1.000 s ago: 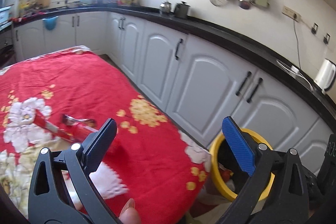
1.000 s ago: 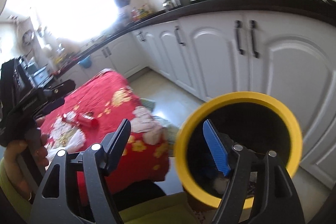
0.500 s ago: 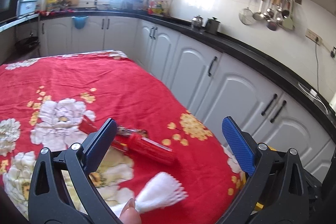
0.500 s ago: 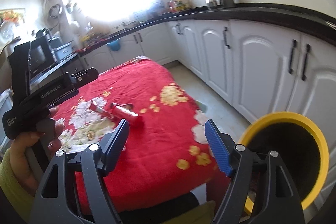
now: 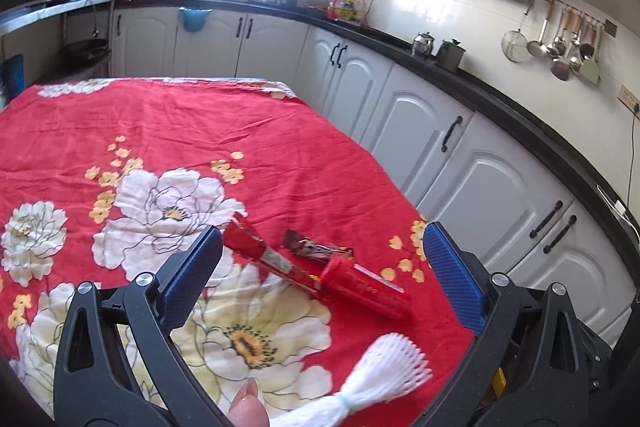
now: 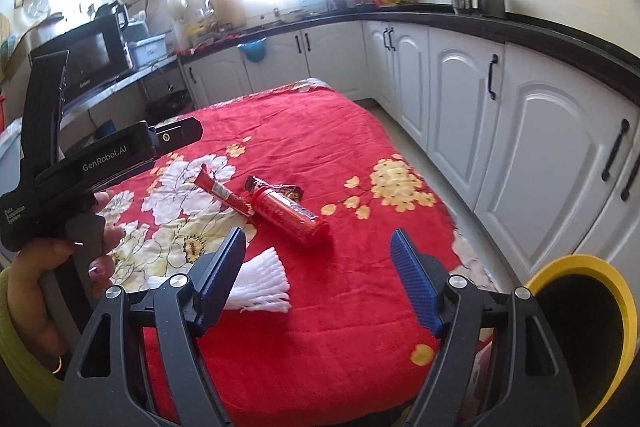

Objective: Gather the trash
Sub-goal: 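Move both tools back over the red tube and red wrapper on the table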

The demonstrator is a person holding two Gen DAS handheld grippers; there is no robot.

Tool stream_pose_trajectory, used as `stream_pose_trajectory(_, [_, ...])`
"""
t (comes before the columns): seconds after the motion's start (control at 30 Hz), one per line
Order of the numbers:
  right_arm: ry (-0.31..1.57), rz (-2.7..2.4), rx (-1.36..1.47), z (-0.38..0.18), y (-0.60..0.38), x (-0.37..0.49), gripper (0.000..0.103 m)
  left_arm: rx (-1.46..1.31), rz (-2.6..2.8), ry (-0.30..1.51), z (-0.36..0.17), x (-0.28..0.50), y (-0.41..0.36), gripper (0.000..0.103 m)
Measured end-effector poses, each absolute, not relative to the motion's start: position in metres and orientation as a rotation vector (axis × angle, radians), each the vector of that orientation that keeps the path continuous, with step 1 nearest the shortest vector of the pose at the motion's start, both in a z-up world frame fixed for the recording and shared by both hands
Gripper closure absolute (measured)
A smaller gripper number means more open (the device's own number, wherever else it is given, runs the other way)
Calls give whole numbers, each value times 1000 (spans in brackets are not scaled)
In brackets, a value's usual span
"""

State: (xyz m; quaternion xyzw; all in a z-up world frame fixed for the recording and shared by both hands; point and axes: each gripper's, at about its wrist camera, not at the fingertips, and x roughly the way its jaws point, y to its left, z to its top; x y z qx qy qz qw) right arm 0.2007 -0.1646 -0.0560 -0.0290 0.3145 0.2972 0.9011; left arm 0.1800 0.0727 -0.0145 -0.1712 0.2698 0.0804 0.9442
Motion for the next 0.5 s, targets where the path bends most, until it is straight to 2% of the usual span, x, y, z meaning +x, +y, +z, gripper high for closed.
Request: stream_pose_trajectory(0.5, [729, 712, -308, -90, -89, 245, 31, -493, 160, 655, -53, 193, 114, 11])
